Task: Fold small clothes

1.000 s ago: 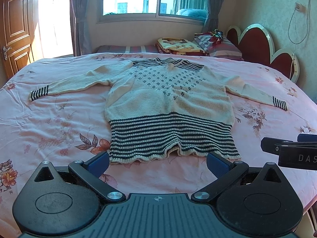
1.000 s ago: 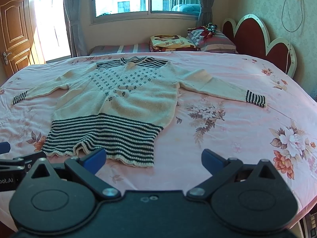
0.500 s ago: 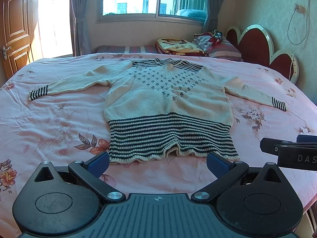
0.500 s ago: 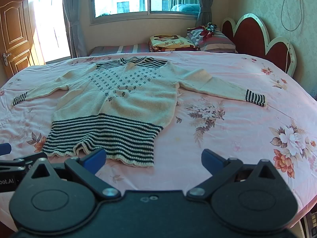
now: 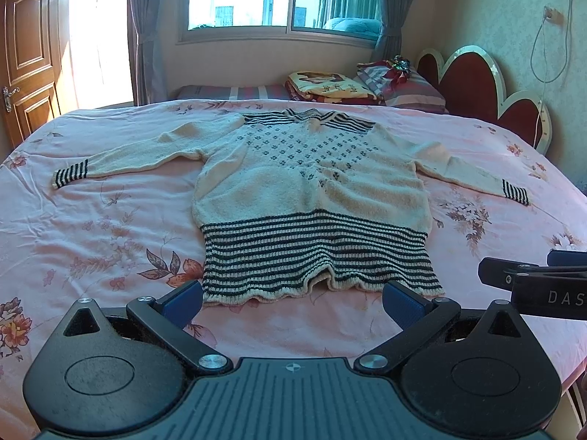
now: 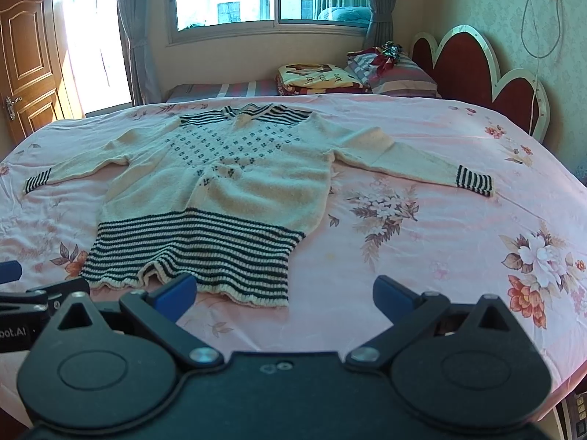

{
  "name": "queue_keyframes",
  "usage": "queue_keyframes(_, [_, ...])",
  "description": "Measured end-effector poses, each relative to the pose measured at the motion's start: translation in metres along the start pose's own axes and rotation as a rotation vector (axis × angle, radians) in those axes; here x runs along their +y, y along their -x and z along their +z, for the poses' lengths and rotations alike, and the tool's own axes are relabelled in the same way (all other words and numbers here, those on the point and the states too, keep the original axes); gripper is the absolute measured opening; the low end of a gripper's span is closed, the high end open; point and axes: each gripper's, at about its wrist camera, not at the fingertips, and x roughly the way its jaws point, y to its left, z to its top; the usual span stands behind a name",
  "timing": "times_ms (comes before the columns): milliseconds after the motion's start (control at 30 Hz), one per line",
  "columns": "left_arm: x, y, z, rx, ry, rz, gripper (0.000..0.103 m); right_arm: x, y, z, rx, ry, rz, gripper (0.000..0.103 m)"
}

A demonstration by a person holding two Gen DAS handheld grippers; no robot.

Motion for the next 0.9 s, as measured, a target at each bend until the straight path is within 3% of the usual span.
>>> queue_keyframes(733, [0.005, -0.003, 0.004, 0.009, -0.004, -0.002, 0.103, 0.004, -0.005, 0.001, 0.009, 0.007, 0.015, 0.102])
queue_keyframes(900, [0.007, -0.011, 0.007, 0.008, 0.037, -0.028, 0.103, -0.018, -0.01, 0.005, 0.004, -0.08, 0.07, 0.102])
